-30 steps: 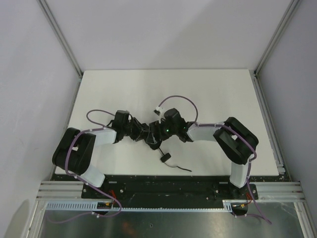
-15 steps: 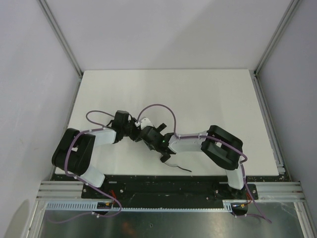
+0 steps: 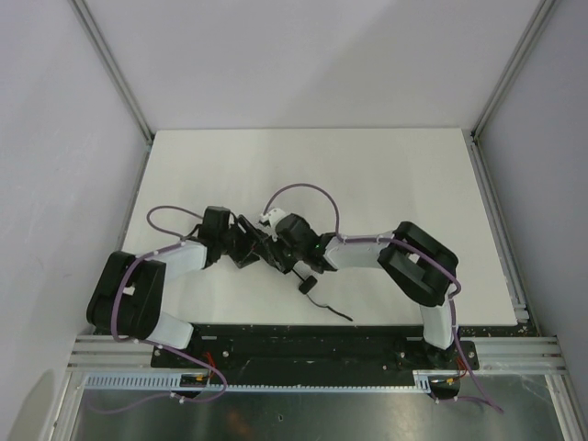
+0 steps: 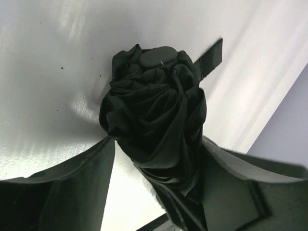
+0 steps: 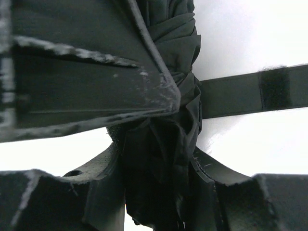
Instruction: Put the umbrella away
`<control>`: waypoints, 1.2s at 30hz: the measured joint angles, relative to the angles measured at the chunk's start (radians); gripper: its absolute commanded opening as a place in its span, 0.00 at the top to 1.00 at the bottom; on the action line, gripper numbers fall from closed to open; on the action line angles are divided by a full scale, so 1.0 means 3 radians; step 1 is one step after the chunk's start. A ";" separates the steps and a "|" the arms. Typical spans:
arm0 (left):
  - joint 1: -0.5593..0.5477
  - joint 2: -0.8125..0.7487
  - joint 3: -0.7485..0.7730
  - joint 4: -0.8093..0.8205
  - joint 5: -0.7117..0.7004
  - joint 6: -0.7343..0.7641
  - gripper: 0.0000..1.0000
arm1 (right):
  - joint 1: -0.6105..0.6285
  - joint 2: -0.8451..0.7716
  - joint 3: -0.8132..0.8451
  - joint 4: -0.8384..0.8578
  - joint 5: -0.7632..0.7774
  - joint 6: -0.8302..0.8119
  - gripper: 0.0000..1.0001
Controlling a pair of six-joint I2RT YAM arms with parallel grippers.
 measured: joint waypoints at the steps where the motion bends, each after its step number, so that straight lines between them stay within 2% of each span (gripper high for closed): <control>1: 0.0008 -0.0029 0.0000 -0.0024 -0.0013 0.0032 0.27 | -0.0080 0.0000 -0.0020 0.0053 -0.0197 0.0000 1.00; 6: 0.0020 -0.0018 0.0032 -0.0039 -0.0028 0.0135 0.25 | -0.0416 0.0028 -0.0057 0.0198 -0.1118 0.0009 1.00; 9: 0.0020 0.0069 0.0090 -0.0025 0.0010 0.0189 0.25 | -0.0546 0.0067 -0.0065 0.0263 -0.1475 0.0022 1.00; 13: 0.0020 0.0170 0.0153 0.0010 0.0070 0.0248 0.32 | -0.0668 0.0116 -0.0070 0.0336 -0.1818 0.0033 1.00; 16: 0.0020 0.0210 0.0155 0.0053 0.0081 0.0266 0.51 | -0.0724 0.0149 -0.0072 0.0388 -0.2009 0.0047 1.00; 19: 0.0018 0.0231 0.0134 0.0136 0.0089 0.0221 0.82 | -0.0758 0.0179 -0.0079 0.0440 -0.2163 0.0093 1.00; 21: 0.0020 0.0217 0.0113 0.0230 0.0117 0.0145 0.93 | -0.0776 0.0184 -0.0086 0.0456 -0.2213 0.0126 0.93; 23: 0.0022 0.0201 0.0085 0.0285 0.0125 0.0065 0.98 | -0.0782 0.0184 -0.0089 0.0448 -0.2213 0.0163 0.81; 28: 0.0020 0.0170 0.0009 0.0357 0.0137 0.0025 1.00 | -0.0736 0.0106 -0.0106 0.0341 -0.2001 0.0184 0.49; 30: 0.0018 0.0160 -0.0022 0.0371 0.0149 0.0003 1.00 | -0.0666 0.0037 -0.0123 0.0261 -0.1827 0.0179 0.40; 33: 0.0018 0.0156 -0.0058 0.0369 0.0153 -0.0029 1.00 | -0.0512 -0.0097 -0.0144 0.0092 -0.1441 0.0123 0.33; 36: 0.0018 0.0156 -0.0060 0.0356 0.0154 -0.0056 1.00 | -0.0342 -0.0159 -0.0126 -0.0075 -0.0994 0.0053 0.32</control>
